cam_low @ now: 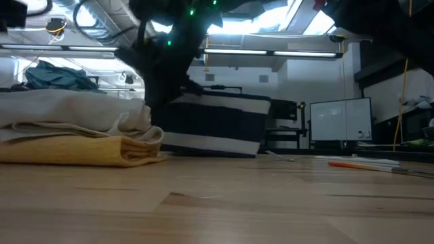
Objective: Fold towel
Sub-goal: Stack the folded top white patterned towel on top of the yellow towel
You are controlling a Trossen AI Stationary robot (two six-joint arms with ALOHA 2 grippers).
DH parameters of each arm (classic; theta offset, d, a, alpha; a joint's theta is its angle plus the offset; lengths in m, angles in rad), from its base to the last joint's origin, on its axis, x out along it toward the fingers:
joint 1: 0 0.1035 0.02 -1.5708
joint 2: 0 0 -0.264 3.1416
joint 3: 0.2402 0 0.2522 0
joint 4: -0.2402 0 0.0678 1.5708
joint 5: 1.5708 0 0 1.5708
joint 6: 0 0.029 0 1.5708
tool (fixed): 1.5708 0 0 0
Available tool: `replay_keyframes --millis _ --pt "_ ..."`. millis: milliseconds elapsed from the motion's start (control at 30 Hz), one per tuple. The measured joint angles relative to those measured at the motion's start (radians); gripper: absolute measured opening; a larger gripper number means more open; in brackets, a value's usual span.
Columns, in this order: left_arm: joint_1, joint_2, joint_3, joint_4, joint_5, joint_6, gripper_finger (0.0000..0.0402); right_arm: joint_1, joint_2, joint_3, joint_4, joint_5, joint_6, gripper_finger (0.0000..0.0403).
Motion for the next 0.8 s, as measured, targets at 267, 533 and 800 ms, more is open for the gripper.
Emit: replay_keyframes --millis 267,533,800 --pt "-0.004 0.000 0.097 -0.084 -0.109 0.044 0.0005 -0.002 -0.047 0.002 0.048 0.001 0.000 0.0008" --pt "0.019 0.000 0.097 -0.103 -0.139 0.054 0.0005 -0.002 -0.046 -0.011 0.042 -0.024 -0.002 0.0008" --pt "0.084 0.000 0.069 -0.130 -0.144 0.063 0.0005 -0.002 -0.046 -0.011 -0.069 -0.025 -0.002 0.0008"
